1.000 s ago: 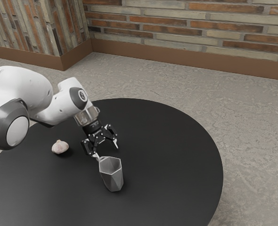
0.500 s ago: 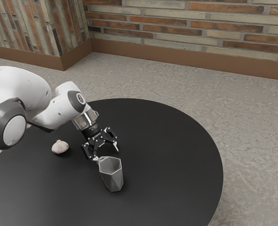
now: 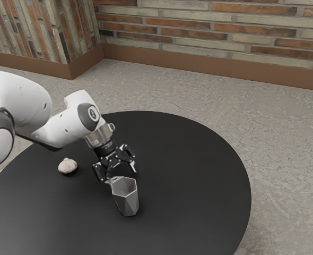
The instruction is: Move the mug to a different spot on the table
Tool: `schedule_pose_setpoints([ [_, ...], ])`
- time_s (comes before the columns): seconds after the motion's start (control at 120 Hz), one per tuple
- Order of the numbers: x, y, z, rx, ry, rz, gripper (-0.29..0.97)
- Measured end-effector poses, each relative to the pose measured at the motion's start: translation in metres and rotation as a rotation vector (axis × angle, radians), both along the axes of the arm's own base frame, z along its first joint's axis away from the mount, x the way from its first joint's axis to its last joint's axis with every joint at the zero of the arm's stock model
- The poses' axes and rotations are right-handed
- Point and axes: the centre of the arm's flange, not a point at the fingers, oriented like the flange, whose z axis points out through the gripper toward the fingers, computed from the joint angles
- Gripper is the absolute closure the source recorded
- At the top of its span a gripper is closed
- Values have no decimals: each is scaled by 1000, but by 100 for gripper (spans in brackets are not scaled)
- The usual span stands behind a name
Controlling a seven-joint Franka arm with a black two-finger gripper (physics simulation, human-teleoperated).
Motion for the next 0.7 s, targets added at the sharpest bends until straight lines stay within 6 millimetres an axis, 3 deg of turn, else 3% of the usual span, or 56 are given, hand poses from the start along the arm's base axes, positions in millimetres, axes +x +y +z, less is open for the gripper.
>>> schedule_pose_setpoints([
  [0.158, -17, 5, -1, 7, 34, -11, 0],
  [0.292, -18, -10, 5, 11, 40, -28, 0],
  [0.7, -18, -20, 11, 46, 70, -3, 0],
])
